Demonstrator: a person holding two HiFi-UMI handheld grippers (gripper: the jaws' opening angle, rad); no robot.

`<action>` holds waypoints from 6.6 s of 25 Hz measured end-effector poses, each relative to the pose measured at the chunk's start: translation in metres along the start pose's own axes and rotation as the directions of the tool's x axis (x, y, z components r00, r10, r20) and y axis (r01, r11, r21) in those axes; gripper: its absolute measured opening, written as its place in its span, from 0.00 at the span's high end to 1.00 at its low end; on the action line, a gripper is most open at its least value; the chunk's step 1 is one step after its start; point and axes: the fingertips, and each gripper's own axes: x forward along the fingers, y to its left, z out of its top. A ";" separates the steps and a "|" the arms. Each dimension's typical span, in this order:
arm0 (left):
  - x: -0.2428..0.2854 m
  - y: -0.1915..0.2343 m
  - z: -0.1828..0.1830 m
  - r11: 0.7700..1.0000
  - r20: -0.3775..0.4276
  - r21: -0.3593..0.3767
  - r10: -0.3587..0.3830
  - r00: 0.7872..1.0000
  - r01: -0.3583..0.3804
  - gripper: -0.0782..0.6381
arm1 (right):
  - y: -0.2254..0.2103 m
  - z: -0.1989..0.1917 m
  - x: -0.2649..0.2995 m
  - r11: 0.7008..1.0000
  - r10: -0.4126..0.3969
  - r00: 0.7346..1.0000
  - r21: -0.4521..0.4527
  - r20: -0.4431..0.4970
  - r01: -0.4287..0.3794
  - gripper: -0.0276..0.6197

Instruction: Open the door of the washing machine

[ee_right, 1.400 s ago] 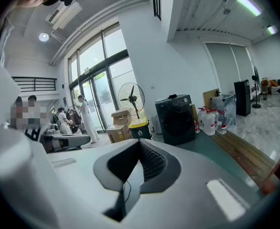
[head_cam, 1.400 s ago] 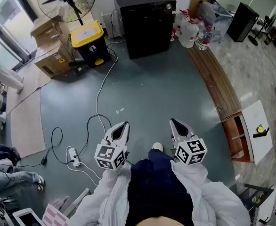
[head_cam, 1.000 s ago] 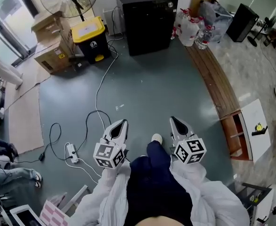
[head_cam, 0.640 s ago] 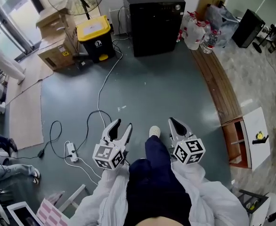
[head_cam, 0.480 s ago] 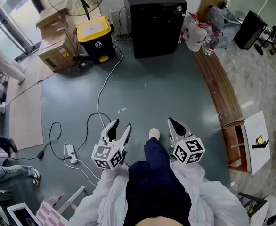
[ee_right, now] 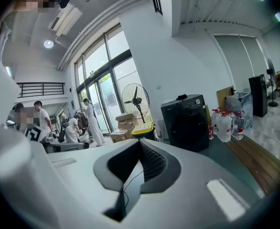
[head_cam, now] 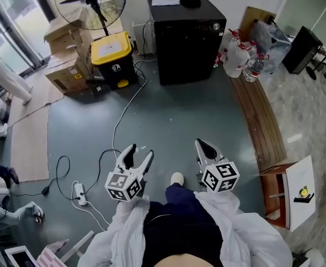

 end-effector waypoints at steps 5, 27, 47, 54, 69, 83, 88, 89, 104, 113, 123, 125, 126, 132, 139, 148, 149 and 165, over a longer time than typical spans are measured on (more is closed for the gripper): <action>0.048 0.005 0.015 1.000 0.012 0.012 0.014 1.000 -0.014 0.48 | -0.036 0.021 0.033 1.000 0.016 1.000 -0.013 -0.007 -0.016 0.95; 0.180 0.048 0.038 0.999 -0.043 0.022 -0.030 0.999 0.031 0.48 | -0.114 0.036 0.127 0.998 -0.021 0.997 0.053 -0.071 0.025 0.95; 0.407 0.180 0.176 0.987 -0.032 0.085 -0.137 0.990 0.139 0.48 | -0.213 0.170 0.346 0.994 -0.098 0.995 0.040 0.004 0.098 0.94; 0.445 0.203 0.181 0.978 -0.083 0.102 -0.176 0.981 0.184 0.48 | -0.228 0.173 0.384 0.990 -0.132 0.991 0.049 -0.011 0.132 0.95; 0.523 0.229 0.141 0.981 -0.212 0.049 -0.173 0.962 0.188 0.48 | -0.273 0.159 0.437 0.990 -0.116 0.985 0.068 -0.128 0.125 0.94; 0.699 0.295 0.113 0.993 -0.294 0.031 -0.102 0.950 0.116 0.49 | -0.398 0.159 0.575 0.990 -0.078 0.967 0.096 -0.241 0.104 0.94; 0.757 0.321 0.089 0.995 -0.349 0.041 -0.073 0.934 0.094 0.49 | -0.427 0.141 0.622 0.987 -0.029 0.955 0.145 -0.297 0.075 0.94; 0.767 0.325 0.084 0.994 -0.364 0.048 -0.071 0.929 0.095 0.49 | -0.432 0.137 0.629 0.986 -0.018 0.950 0.150 -0.311 0.068 0.94; 0.876 0.387 0.011 0.973 -0.563 0.165 -0.042 0.825 0.162 0.52 | -0.483 0.107 0.685 0.983 0.026 0.909 0.176 -0.416 0.053 0.94; 0.892 0.399 -0.007 0.958 -0.614 0.240 0.023 0.789 0.158 0.68 | -0.491 0.100 0.691 0.981 0.031 0.901 0.186 -0.432 0.055 0.94; 0.889 0.399 -0.006 0.959 -0.595 0.257 0.057 0.802 0.122 0.72 | -0.483 0.102 0.697 0.979 0.050 0.903 0.198 -0.427 0.039 0.94; 0.887 0.397 -0.008 0.960 -0.596 0.254 0.062 0.800 0.115 0.72 | -0.480 0.103 0.696 0.981 0.055 0.903 0.189 -0.427 0.029 0.94; 0.886 0.397 -0.008 0.961 -0.595 0.252 0.062 0.801 0.113 0.72 | -0.478 0.103 0.695 0.982 0.056 0.902 0.185 -0.427 0.027 0.94; 0.876 0.397 -0.012 0.961 -0.587 0.252 0.055 0.808 0.118 0.72 | -0.464 0.097 0.681 0.984 0.029 0.907 0.173 -0.421 0.049 0.94; 0.846 0.371 -0.034 0.954 -0.591 0.268 0.053 0.805 0.135 0.74 | -0.443 0.081 0.644 0.978 -0.024 0.913 0.181 -0.408 0.106 0.95; 0.809 0.329 -0.062 0.910 -0.609 0.322 -0.011 0.793 0.259 0.79 | -0.419 0.072 0.589 0.962 -0.137 0.928 0.177 -0.346 0.208 0.94; 0.804 0.322 -0.066 0.900 -0.612 0.334 -0.018 0.790 0.279 0.79 | -0.415 0.068 0.581 0.960 -0.147 0.928 0.176 -0.343 0.217 0.94; 0.763 0.235 -0.108 0.909 -0.649 0.210 -0.147 0.746 0.361 0.81 | -0.396 0.042 0.459 0.870 -0.347 0.893 0.257 -0.288 0.421 0.94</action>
